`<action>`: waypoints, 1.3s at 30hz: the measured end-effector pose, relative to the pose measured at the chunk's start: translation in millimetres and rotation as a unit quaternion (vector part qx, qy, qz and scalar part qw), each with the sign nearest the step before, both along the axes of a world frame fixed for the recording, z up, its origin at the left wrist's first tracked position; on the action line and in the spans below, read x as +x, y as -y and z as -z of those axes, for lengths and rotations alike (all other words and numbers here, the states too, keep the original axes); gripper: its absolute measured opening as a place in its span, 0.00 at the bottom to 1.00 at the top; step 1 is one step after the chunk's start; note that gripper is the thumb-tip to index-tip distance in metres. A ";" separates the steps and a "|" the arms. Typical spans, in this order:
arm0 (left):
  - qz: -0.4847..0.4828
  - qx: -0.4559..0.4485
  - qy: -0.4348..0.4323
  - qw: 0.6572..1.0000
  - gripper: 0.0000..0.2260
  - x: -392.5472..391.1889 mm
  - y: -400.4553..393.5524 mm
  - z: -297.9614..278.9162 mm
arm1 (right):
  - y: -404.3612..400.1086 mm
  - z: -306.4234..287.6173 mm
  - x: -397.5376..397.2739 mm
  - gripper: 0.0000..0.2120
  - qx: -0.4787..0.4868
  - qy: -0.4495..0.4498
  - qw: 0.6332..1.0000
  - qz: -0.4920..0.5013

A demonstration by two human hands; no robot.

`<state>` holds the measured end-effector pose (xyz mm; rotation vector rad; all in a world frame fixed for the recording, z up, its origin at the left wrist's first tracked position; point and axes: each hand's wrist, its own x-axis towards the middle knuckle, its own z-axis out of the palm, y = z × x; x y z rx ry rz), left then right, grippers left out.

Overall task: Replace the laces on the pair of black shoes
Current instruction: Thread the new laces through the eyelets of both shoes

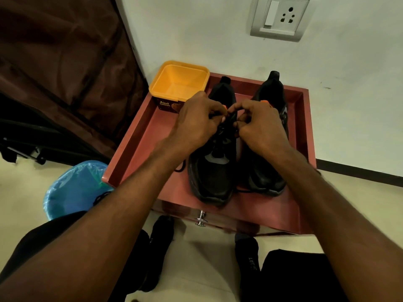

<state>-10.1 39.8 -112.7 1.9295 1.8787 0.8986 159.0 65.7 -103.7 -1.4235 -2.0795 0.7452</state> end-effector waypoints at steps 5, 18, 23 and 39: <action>-0.066 0.005 0.056 0.996 0.06 6.9 1.6 8.3 | -2.4 -0.8 0.6 0.08 -0.022 -0.017 0.999 0.021; -0.023 -0.049 0.124 0.991 0.11 -18.7 -2.4 13.1 | -15.0 -26.5 37.2 0.05 0.085 -0.148 0.940 0.296; -0.018 -0.050 0.144 0.988 0.13 -25.3 -4.7 21.5 | -2.7 -9.5 18.6 0.10 0.130 -0.013 0.983 0.128; -0.019 -0.078 0.133 0.988 0.27 -26.0 -0.2 9.4 | 4.6 -5.9 6.5 0.15 0.088 0.046 0.993 0.062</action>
